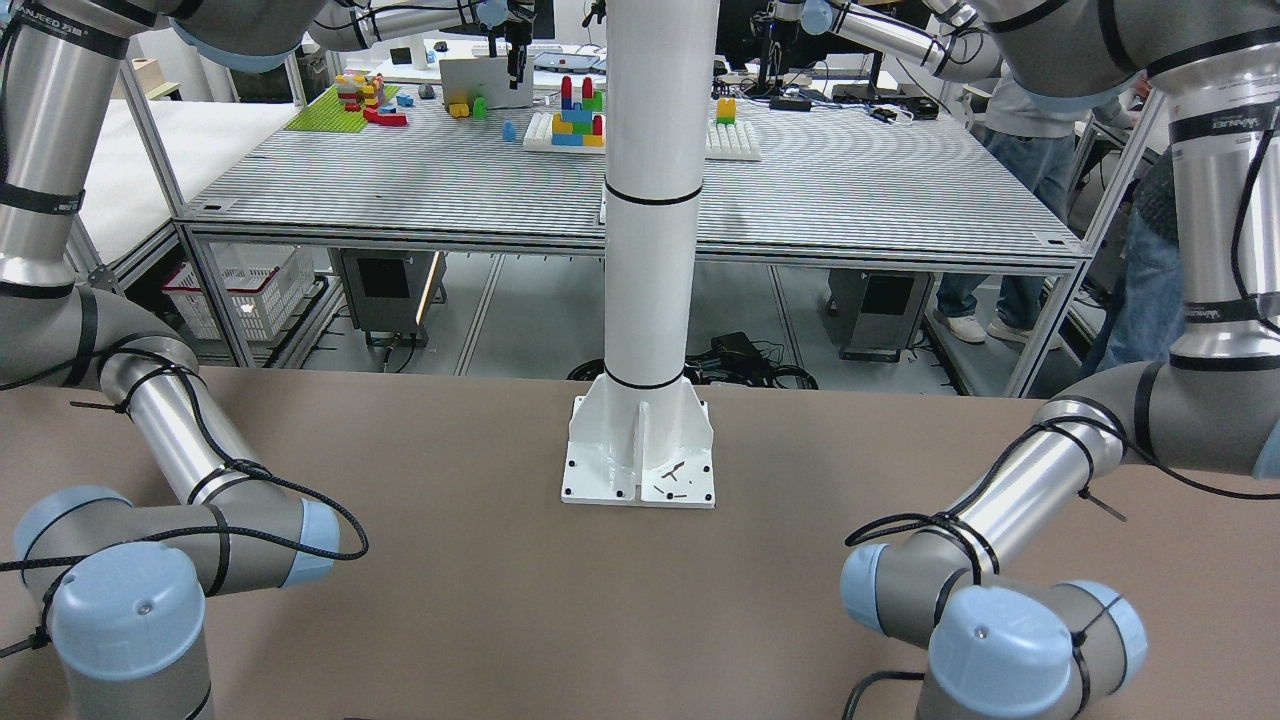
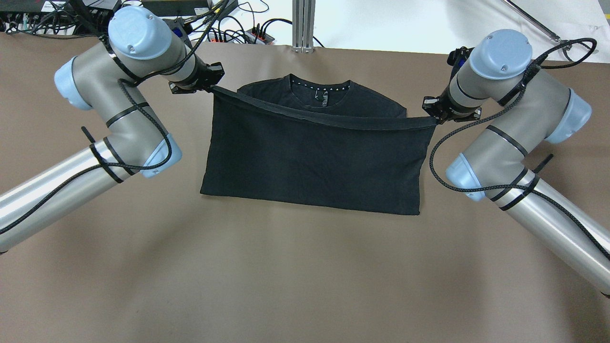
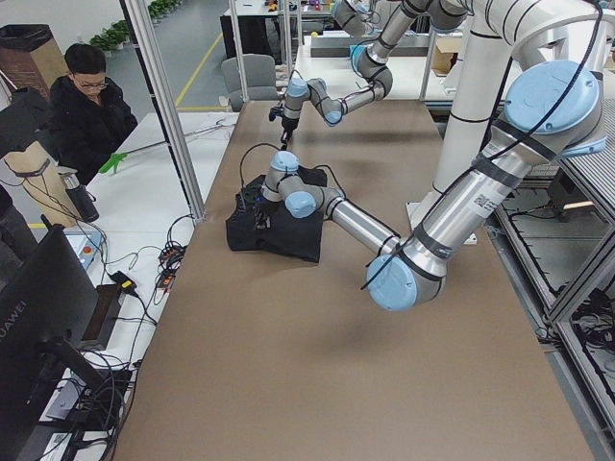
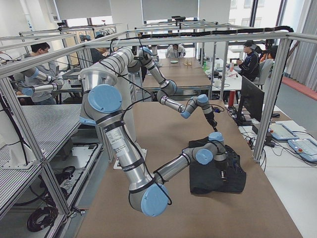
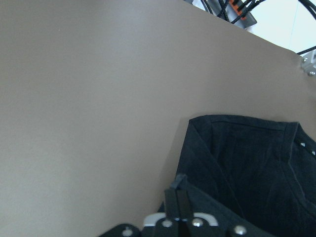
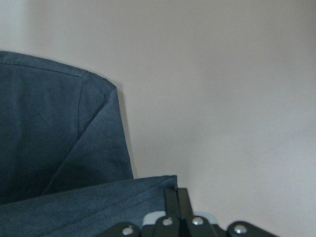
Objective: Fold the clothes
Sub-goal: 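Lay the hem down near the collar and open both grippers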
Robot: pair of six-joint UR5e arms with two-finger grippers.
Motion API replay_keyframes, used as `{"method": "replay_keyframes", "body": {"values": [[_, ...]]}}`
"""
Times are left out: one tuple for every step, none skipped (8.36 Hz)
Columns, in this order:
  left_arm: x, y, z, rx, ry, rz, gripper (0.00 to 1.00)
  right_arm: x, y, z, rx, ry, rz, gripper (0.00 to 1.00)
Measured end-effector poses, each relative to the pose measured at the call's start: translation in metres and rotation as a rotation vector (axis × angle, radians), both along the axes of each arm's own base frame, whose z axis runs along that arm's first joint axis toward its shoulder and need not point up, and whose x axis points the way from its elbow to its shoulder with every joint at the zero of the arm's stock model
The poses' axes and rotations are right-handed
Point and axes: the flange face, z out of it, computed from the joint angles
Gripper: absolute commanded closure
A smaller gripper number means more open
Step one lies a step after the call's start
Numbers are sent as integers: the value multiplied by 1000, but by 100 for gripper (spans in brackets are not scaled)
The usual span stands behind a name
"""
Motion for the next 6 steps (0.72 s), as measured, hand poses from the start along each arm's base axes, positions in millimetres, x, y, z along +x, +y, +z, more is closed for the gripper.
{"method": "replay_keyframes", "body": {"values": [[12,-20,2,7,3,-3,100,-5,-8,11,6,-2,1,100],[22,-35,10,16,8,-3,100,-9,-13,19,10,-3,2,100],[29,-44,19,22,10,-3,100,-11,-16,23,11,-3,3,100],[32,-49,24,25,10,-4,96,-12,-18,27,13,0,6,98],[34,-50,27,26,8,-4,76,-14,-22,31,23,11,16,69],[36,-51,29,27,6,-4,49,-17,-27,35,36,21,28,47]]}}
